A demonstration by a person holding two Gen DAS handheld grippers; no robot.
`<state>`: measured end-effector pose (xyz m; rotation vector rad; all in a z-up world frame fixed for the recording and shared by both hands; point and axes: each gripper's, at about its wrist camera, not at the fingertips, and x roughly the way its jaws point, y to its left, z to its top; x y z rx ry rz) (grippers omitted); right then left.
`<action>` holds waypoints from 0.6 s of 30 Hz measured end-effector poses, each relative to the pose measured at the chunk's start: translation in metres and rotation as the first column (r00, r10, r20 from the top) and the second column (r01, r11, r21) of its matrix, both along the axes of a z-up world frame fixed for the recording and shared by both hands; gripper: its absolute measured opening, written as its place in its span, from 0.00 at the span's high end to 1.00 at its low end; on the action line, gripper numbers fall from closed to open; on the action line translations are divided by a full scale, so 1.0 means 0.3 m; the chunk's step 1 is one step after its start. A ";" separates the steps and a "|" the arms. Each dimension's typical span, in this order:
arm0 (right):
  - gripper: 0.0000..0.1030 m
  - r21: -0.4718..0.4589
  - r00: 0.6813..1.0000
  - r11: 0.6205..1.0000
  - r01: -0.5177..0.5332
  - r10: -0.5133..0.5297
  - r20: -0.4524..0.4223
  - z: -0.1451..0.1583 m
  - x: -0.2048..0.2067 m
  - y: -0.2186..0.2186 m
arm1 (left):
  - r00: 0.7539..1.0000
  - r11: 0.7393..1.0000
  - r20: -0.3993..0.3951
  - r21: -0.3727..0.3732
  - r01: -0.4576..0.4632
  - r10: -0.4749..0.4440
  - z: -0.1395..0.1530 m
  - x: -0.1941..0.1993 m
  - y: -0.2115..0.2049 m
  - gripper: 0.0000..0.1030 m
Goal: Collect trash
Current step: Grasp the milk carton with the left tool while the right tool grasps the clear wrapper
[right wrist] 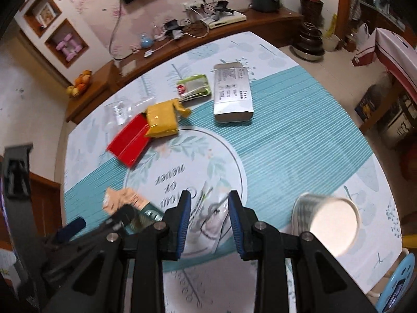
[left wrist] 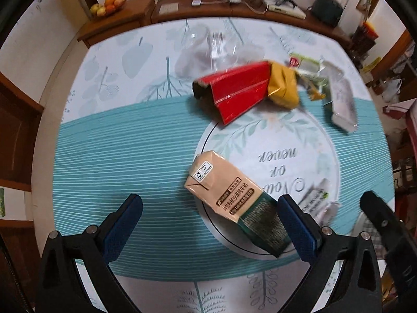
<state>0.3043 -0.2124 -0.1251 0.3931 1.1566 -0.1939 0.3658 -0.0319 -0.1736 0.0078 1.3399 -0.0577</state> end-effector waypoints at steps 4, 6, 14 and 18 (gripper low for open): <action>0.71 -0.003 1.000 1.000 0.002 -0.002 -0.031 -0.039 0.033 -0.002 | 1.000 1.000 -0.003 -0.014 0.007 -0.007 -0.009 0.005 -0.006 0.00; 0.71 0.001 0.999 1.000 0.002 -0.002 -0.044 -0.058 0.040 0.001 | 1.000 0.999 -0.007 -0.029 0.019 -0.020 -0.013 0.007 -0.007 0.00; 0.71 0.044 0.996 0.999 0.023 -0.019 -0.082 -0.117 0.042 -0.002 | 0.998 0.995 -0.047 -0.094 0.038 -0.042 -0.033 0.009 0.048 0.00; 0.71 0.061 0.995 0.998 0.031 -0.025 -0.094 -0.139 0.041 -0.007 | 0.997 0.993 -0.060 -0.107 0.043 -0.050 -0.049 -0.003 0.073 0.00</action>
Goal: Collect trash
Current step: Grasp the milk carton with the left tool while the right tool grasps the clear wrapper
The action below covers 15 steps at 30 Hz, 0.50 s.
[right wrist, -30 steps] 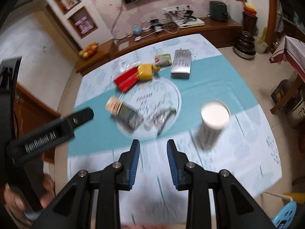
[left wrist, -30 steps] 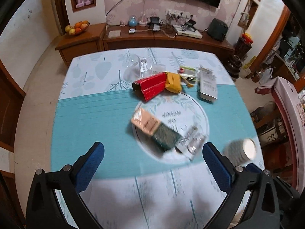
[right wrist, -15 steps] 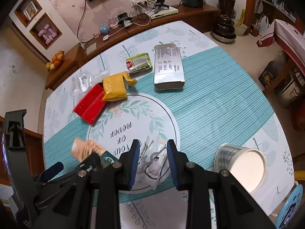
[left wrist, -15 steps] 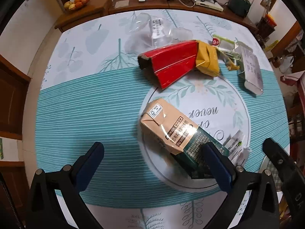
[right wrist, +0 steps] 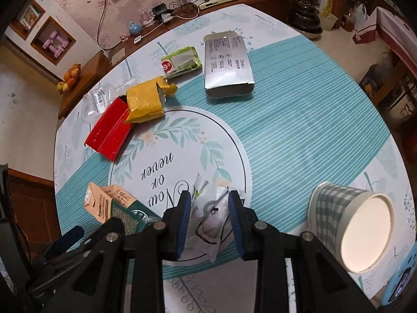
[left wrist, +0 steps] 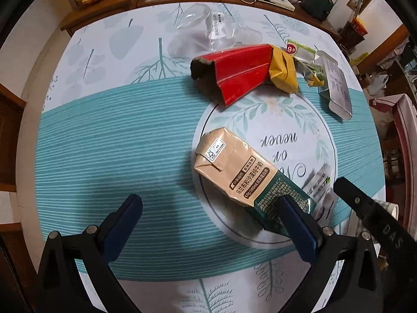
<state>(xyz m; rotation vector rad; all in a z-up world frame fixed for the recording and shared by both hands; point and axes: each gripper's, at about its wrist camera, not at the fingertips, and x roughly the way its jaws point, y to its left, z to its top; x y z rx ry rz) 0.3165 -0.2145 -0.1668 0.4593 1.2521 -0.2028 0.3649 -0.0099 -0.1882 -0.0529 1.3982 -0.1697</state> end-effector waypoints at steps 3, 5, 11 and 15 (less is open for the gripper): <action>0.67 0.031 1.000 1.000 0.005 -0.005 -0.002 -0.016 0.001 0.001 | 1.000 1.000 -0.005 0.009 0.012 -0.011 -0.009 -0.009 0.015 0.00; 0.65 0.046 1.000 0.999 0.010 -0.010 -0.006 -0.027 0.002 0.005 | 1.000 1.000 -0.013 0.008 0.008 -0.008 -0.016 -0.012 0.028 0.00; 0.64 0.041 0.997 0.999 0.012 -0.009 -0.074 -0.090 0.014 0.038 | 0.999 1.000 -0.033 -0.002 0.000 0.000 -0.021 -0.016 0.054 0.00; 0.64 0.001 0.997 1.000 0.010 -0.010 -0.074 -0.103 0.021 0.060 | 0.999 1.000 -0.041 -0.011 -0.012 0.012 -0.016 -0.012 0.070 0.00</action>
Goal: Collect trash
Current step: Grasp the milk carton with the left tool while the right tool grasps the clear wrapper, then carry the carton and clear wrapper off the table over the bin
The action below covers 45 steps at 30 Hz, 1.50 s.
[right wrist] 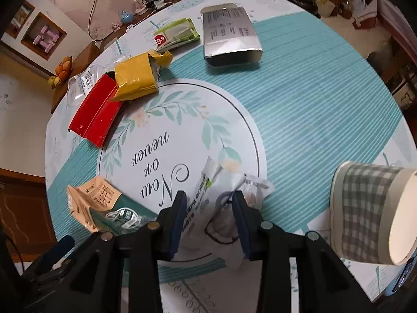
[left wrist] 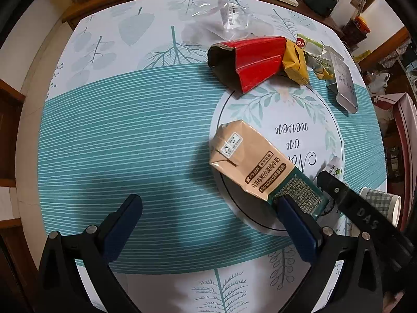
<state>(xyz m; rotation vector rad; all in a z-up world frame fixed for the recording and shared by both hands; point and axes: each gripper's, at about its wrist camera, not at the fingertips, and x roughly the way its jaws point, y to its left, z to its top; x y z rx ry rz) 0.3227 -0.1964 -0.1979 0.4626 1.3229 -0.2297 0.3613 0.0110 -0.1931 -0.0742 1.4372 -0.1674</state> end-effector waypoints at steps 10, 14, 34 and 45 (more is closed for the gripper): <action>0.79 -0.012 0.986 0.986 -0.167 0.167 0.029 0.004 0.007 0.107 | 0.997 0.992 -0.036 -0.107 -0.068 0.064 0.030 0.021 0.041 0.01; 0.82 -0.022 0.966 0.967 -0.255 0.256 0.046 0.017 -0.015 0.183 | 0.997 0.992 -0.039 -0.105 -0.068 0.065 0.038 0.024 0.037 0.01; 0.85 0.006 0.973 0.975 -0.222 0.221 0.068 0.032 -0.162 0.179 | 0.996 1.000 -0.088 0.011 0.020 -0.019 -0.088 -0.030 0.010 0.60; 0.88 0.028 0.973 0.975 -0.219 0.216 0.086 0.053 -0.271 0.147 | 0.994 0.995 -0.045 0.032 0.097 -0.095 -0.085 -0.235 -0.035 0.62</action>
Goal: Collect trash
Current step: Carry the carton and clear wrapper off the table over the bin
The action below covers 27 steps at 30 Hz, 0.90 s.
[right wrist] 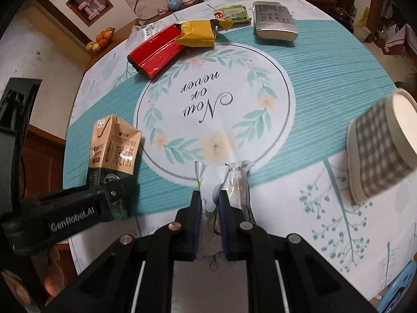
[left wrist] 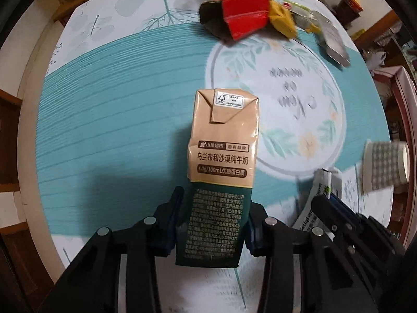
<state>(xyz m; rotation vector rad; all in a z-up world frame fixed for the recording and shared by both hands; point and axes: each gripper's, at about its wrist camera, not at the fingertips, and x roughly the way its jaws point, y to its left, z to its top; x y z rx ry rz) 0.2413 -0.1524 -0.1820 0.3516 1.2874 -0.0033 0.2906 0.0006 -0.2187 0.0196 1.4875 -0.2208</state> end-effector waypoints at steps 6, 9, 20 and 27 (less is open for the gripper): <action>0.89 0.021 0.999 0.999 -0.030 0.030 0.026 0.049 -0.124 -0.023 | 0.997 1.000 0.069 0.018 0.021 -0.023 0.070 -0.194 -0.084 0.62; 0.89 0.042 0.997 0.997 -0.065 0.063 0.054 0.086 -0.208 -0.042 | 0.994 1.000 0.107 0.029 -0.006 0.003 0.114 -0.313 -0.110 0.62; 0.89 0.060 0.967 0.970 -0.235 0.227 0.114 0.159 -0.643 -0.162 | 0.980 0.990 0.140 0.004 -0.141 0.139 0.260 -0.808 -0.156 0.62; 0.89 0.097 0.963 0.960 -0.264 0.258 0.075 0.123 -0.869 -0.240 | 0.987 0.989 0.086 0.040 -0.142 0.138 0.222 -1.060 -0.221 0.62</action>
